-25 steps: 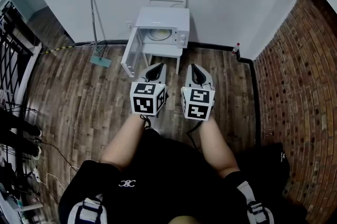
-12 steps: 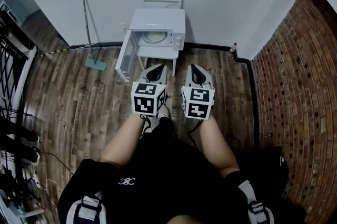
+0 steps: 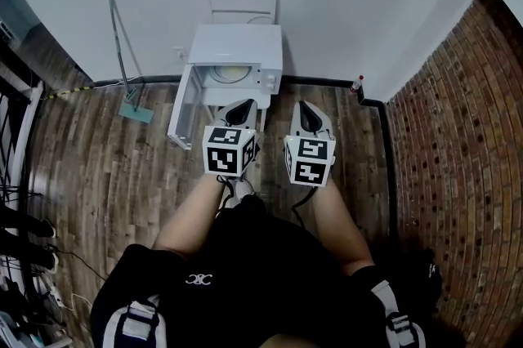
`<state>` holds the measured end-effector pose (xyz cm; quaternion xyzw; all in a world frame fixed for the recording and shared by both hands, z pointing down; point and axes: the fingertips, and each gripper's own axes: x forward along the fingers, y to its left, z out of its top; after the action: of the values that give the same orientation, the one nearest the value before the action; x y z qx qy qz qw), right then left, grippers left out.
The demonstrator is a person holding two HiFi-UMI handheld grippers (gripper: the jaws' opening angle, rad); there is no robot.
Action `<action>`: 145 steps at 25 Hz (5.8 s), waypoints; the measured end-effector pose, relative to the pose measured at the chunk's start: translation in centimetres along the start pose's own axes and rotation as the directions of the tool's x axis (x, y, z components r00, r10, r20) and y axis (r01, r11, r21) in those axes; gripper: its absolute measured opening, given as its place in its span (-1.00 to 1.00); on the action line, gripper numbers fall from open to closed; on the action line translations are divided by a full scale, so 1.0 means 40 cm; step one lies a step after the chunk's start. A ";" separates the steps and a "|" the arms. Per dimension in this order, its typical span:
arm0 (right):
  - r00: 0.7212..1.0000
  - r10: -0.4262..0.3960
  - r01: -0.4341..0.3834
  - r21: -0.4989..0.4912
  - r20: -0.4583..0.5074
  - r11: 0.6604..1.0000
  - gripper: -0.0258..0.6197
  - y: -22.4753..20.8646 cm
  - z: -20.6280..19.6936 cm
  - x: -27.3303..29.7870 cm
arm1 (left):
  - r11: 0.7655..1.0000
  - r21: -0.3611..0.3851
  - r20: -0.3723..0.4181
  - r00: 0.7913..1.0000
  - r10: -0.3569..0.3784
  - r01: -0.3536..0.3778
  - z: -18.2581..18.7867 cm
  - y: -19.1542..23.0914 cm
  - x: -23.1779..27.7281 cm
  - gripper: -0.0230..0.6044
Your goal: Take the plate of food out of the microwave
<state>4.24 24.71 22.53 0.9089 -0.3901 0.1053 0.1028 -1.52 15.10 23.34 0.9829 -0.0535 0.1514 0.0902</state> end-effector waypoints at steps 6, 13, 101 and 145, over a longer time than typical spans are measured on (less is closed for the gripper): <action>1.000 0.001 -0.002 -0.020 -0.023 1.000 -0.88 -0.014 0.030 0.168 | 1.000 -0.021 -0.019 1.000 -0.003 0.002 0.039 0.106 0.140 -0.94; 0.999 0.024 -0.025 -0.028 -0.035 0.999 -0.88 -0.007 0.066 0.345 | 0.999 -0.039 -0.034 0.999 0.009 -0.010 0.062 0.223 0.254 -0.93; 0.609 0.525 -0.787 -0.372 -0.594 0.492 -0.88 0.224 -0.726 1.047 | -0.105 -0.968 -0.251 0.909 0.332 -0.229 -0.995 0.920 1.161 -0.09; 0.681 0.632 -0.724 -0.210 -0.371 0.657 -0.88 0.293 -0.271 0.949 | -0.102 -0.995 -0.051 0.835 0.548 0.006 -0.458 0.634 0.429 -0.90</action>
<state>20.03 -6.35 44.43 0.6398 -0.6978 0.1880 0.2617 6.14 -7.49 49.90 0.5842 -0.3673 -0.1132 0.7149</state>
